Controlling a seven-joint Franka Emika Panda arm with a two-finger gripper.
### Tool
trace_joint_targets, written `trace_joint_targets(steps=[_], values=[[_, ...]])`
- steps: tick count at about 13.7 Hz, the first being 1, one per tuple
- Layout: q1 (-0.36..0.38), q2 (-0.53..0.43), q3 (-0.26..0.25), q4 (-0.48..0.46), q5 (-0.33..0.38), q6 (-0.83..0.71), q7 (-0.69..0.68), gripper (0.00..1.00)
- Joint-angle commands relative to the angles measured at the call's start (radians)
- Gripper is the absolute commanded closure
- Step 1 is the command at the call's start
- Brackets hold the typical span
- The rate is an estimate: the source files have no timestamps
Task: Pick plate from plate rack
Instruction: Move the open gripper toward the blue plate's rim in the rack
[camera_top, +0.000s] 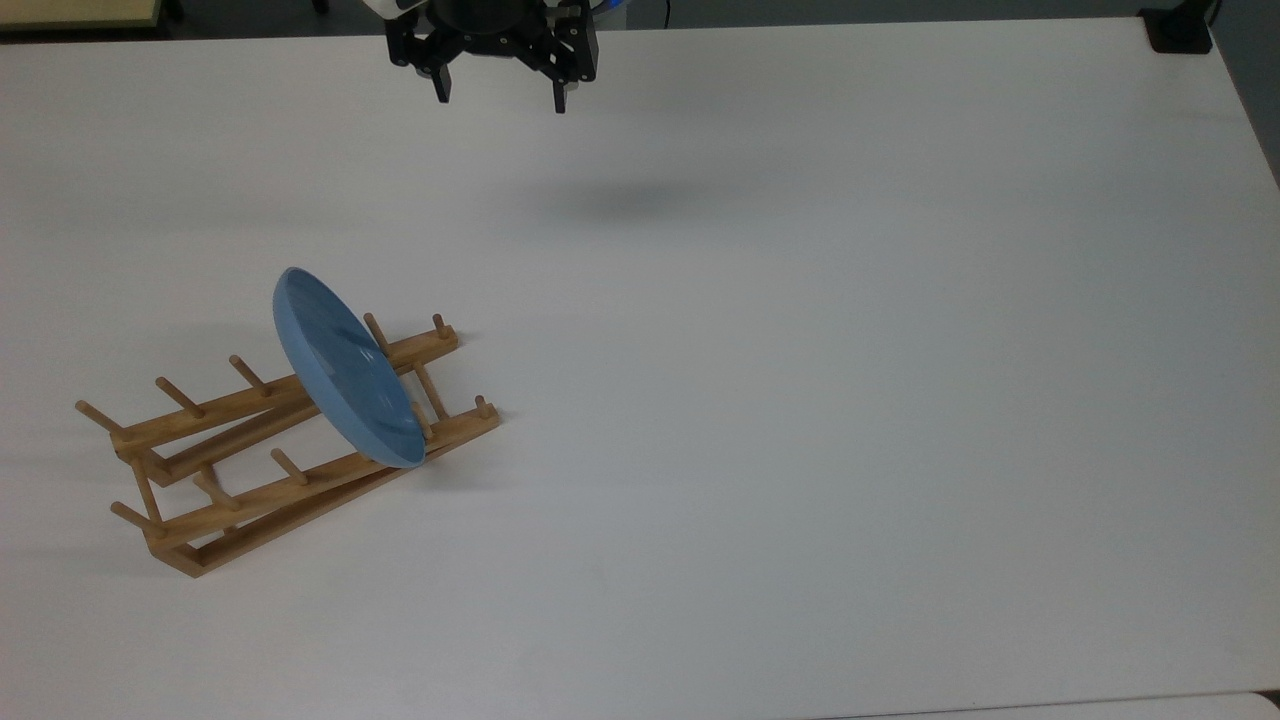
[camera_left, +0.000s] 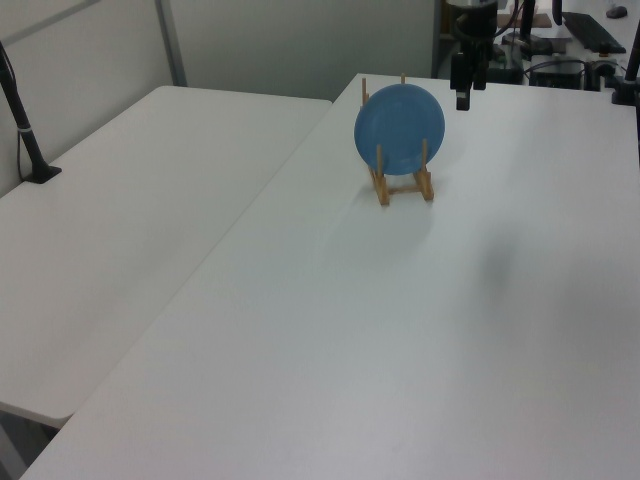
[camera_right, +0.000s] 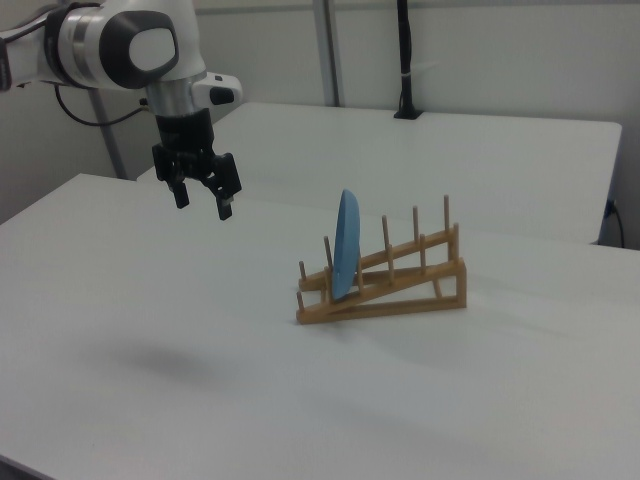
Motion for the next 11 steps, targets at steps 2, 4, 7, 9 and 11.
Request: trace_joint_targets(steps=[2, 4, 7, 9, 11], values=[[-0.032, -0.001, -0.011, 0.024, 0.022, -0.020, 0.001, 0.00], [-0.037, 0.002, -0.013, 0.048, 0.016, -0.016, -0.015, 0.00], [-0.037, 0.010, -0.013, 0.048, 0.011, -0.013, -0.016, 0.00], [-0.032, 0.025, -0.011, 0.048, 0.008, -0.013, -0.007, 0.00], [-0.035, 0.025, -0.011, 0.050, 0.008, -0.013, -0.015, 0.00]])
